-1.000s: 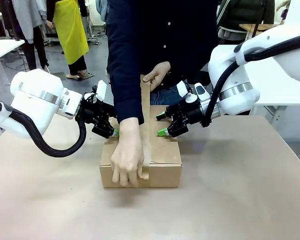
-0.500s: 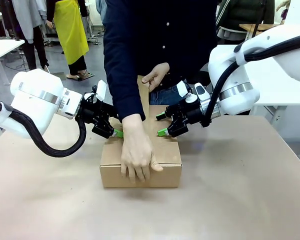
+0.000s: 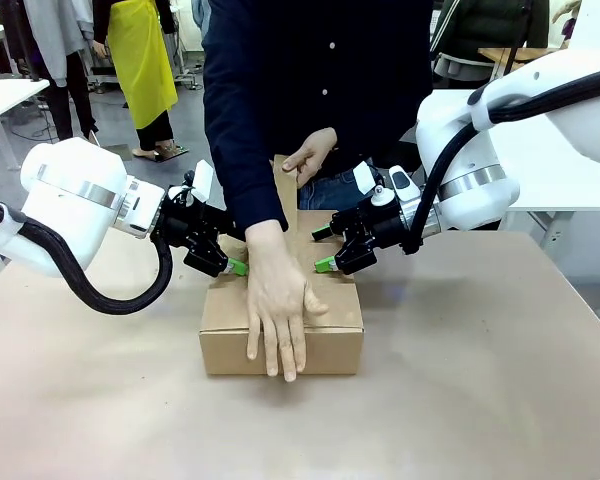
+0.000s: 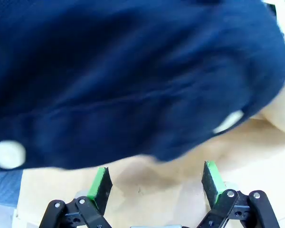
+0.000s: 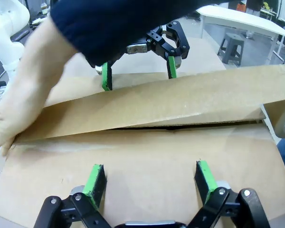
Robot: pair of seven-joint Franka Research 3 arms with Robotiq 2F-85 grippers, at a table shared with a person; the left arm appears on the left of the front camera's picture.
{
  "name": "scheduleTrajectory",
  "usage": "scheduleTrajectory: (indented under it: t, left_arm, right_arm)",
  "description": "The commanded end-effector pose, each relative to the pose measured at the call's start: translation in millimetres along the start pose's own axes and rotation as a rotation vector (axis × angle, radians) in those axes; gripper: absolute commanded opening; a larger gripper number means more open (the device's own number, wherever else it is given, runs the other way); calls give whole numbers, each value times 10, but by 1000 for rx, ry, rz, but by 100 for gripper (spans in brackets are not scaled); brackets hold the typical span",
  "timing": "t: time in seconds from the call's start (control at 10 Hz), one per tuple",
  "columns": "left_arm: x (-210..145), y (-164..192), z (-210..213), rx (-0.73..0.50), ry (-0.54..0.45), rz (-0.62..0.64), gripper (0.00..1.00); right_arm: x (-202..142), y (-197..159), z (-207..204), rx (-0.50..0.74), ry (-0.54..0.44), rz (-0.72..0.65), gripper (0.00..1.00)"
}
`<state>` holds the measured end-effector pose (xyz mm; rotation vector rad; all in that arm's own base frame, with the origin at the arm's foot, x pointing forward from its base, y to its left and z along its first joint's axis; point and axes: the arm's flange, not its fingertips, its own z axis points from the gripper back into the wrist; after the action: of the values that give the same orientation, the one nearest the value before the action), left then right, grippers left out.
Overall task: Pack the gift set into the box.
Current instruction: Press and hold the closed box until the human finishes sealing it.
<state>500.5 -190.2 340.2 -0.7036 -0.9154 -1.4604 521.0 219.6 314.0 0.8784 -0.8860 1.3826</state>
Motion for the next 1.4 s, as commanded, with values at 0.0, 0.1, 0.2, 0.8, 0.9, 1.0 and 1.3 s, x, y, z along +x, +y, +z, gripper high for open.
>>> scheduleTrajectory:
  t: [0.0,0.1,0.2,0.8,0.9,1.0,1.3]
  left_arm:
    - [7,-1,2,6,-8,-9,100]
    - [7,-1,2,6,-8,-9,100]
    - [7,-1,2,6,-8,-9,100]
    - [7,-1,2,6,-8,-9,100]
    - [7,-1,2,6,-8,-9,100]
    - [7,-1,2,6,-8,-9,100]
    - [7,-1,2,6,-8,-9,100]
  right_arm:
    - [-4,5,-19,-6,12,11,100]
    - [-4,5,-19,-6,12,11,100]
    - [-4,5,-19,-6,12,11,100]
    - [-4,5,-19,-6,12,11,100]
    - [-4,5,-19,-6,12,11,100]
    - [-4,5,-19,-6,12,11,100]
    - [-4,5,-19,-6,12,11,100]
